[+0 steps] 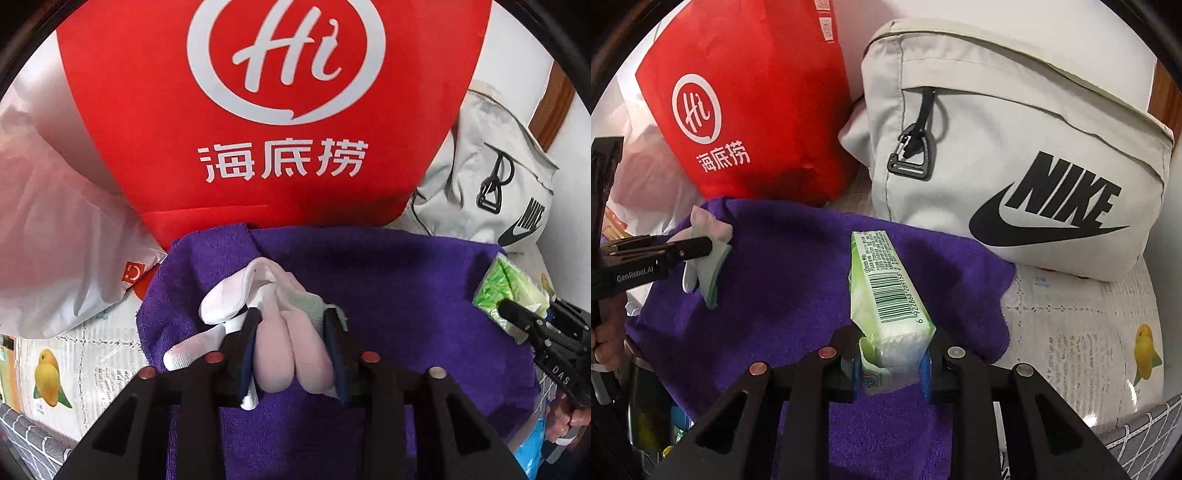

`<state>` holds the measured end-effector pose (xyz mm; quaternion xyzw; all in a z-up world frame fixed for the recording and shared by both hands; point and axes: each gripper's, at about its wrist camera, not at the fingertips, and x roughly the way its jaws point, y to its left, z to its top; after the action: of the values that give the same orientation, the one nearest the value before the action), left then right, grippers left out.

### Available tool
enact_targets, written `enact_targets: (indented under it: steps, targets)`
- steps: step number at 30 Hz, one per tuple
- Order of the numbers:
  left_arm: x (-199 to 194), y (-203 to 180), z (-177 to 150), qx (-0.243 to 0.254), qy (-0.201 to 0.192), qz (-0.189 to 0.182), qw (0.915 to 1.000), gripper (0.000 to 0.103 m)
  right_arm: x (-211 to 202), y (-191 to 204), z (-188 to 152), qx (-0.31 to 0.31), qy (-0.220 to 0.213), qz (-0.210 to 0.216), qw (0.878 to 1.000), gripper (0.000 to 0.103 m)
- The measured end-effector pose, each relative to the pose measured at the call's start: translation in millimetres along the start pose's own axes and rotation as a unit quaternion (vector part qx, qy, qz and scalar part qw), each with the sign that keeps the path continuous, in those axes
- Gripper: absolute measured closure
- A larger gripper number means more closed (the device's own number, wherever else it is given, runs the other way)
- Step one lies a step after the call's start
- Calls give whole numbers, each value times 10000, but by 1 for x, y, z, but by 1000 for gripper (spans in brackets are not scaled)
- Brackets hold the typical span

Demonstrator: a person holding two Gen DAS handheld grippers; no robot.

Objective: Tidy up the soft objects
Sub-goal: 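Open the left tool over the towel while the right tool releases the wipes onto it, then lower the left tool onto the yellow adidas pouch and grasp it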

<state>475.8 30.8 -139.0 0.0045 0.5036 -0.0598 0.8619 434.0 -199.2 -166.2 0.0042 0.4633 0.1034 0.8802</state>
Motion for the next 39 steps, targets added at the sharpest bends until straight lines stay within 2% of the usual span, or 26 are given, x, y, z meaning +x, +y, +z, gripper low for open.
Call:
enact_targets:
  steps: [2, 4, 5, 6, 8, 11, 19, 23, 29, 32, 36, 39]
  targets:
    - [0, 0, 1, 10, 19, 29, 10000, 60, 1, -1, 0, 23, 31, 9, 10000, 74]
    - [-3, -3, 2, -2, -6, 77, 10000, 43, -1, -3, 0, 25, 51, 34, 10000, 62]
    - [-7, -3, 2, -17, -91, 75, 9999, 42, -1, -4, 0, 12, 51, 38, 10000, 51]
    - [-9, -3, -1, -44, -129, 54, 9999, 40, -3, -4, 0, -17, 39, 29, 10000, 45]
    - [-17, 0, -1, -189, -155, -18, 9997, 35, -10, -4, 0, -48, -11, -14, 10000, 41]
    - [-28, 1, -3, -337, -168, 143, 9992, 33, -19, -3, 0, -72, -4, 1, 10000, 35]
    - [-66, -9, -26, -126, -269, 441, 9986, 31, -46, -3, -19, 67, 146, -158, 9997, 33]
    - [-86, -7, -48, -200, -641, 321, 9972, 31, -72, 1, -32, 50, -122, -143, 9998, 32]
    - [-128, -5, -88, -68, -1072, 397, 9934, 31, -117, 12, -62, -92, -612, -223, 9978, 32]
    - [-141, -6, -110, 4, -959, 410, 9945, 31, -134, 16, -77, 33, -642, -158, 9978, 32]
    - [-152, -4, -145, -163, -840, 50, 9963, 31, -158, 15, -98, 428, -773, 237, 9958, 32]
    - [-157, -7, -168, -122, -789, 70, 9968, 31, -169, 17, -114, 588, -773, 279, 9949, 32]
